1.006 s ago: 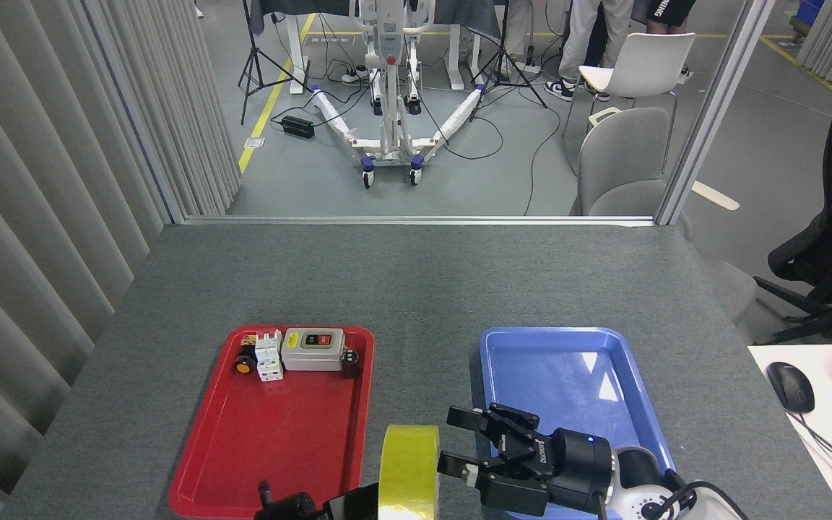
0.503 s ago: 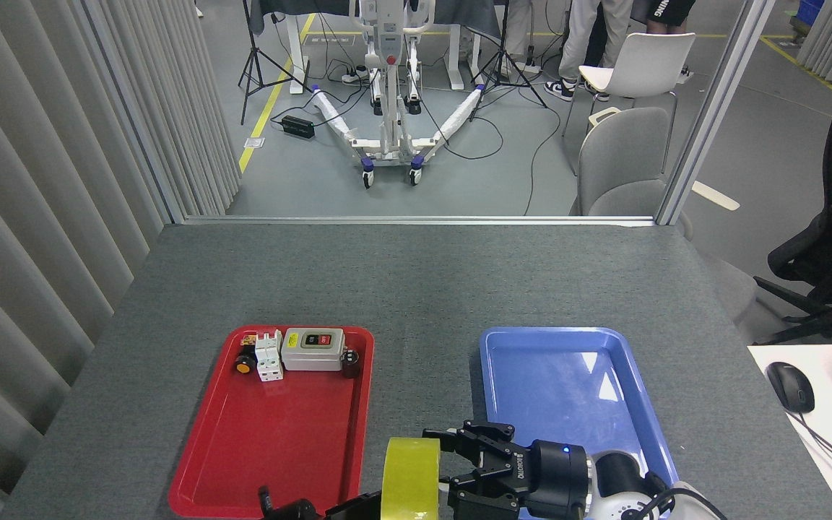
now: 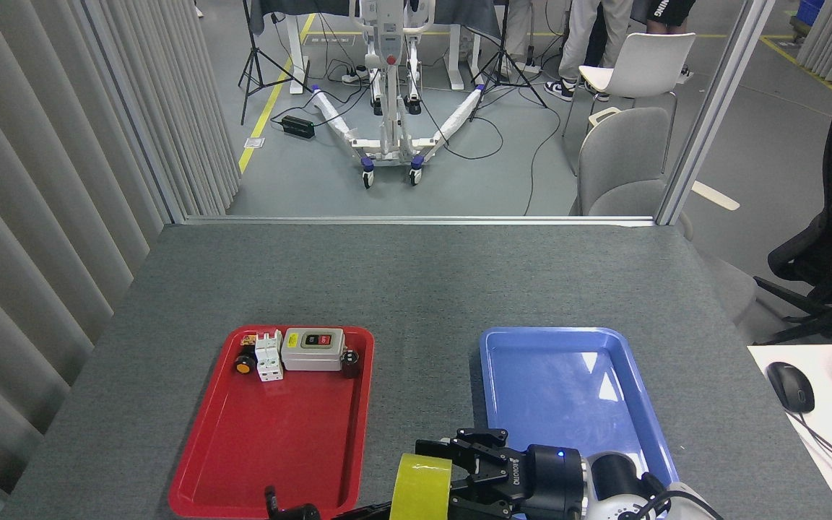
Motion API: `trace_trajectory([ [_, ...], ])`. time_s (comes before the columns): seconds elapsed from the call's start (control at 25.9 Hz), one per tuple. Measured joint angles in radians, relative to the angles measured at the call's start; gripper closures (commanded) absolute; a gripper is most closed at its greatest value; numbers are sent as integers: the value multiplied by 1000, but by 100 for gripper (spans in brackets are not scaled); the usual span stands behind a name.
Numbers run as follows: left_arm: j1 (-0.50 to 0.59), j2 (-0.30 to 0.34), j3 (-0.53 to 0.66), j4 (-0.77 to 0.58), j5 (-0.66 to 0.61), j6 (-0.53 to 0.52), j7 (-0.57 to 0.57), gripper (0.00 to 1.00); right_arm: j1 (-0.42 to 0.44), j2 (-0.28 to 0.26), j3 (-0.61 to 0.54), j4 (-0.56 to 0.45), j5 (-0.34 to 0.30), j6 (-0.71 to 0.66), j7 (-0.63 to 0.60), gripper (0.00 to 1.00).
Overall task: Place and move tape with both arms
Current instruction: 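Grasp the tape roll with the right gripper and release the left gripper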
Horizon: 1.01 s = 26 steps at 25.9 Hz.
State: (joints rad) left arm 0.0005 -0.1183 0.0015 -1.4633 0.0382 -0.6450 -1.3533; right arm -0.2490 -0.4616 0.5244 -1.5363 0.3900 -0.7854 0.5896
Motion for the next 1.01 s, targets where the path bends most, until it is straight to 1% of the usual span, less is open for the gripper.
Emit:
trace_trajectory([
  [0.19, -3, -1, 2, 12, -33, -6, -3, 100, 3, -4, 6, -6, 1, -1, 3, 39],
  [0.31, -6, -1, 3, 19, -42, -10, -8, 100, 10, -6, 8, -9, 2, -1, 3, 45],
  [0.5, -11, -1, 4, 21, -45, -6, -15, 100, 32, -9, 10, -11, 24, -1, 7, 61],
  [0.93, -18, -1, 7, 19, -38, 40, -48, 100, 52, -12, 11, -11, 39, -2, -12, 75],
  [1.01, -19, -1, 8, 19, -37, 42, -50, 100, 52, -12, 11, -11, 39, -2, -13, 75],
])
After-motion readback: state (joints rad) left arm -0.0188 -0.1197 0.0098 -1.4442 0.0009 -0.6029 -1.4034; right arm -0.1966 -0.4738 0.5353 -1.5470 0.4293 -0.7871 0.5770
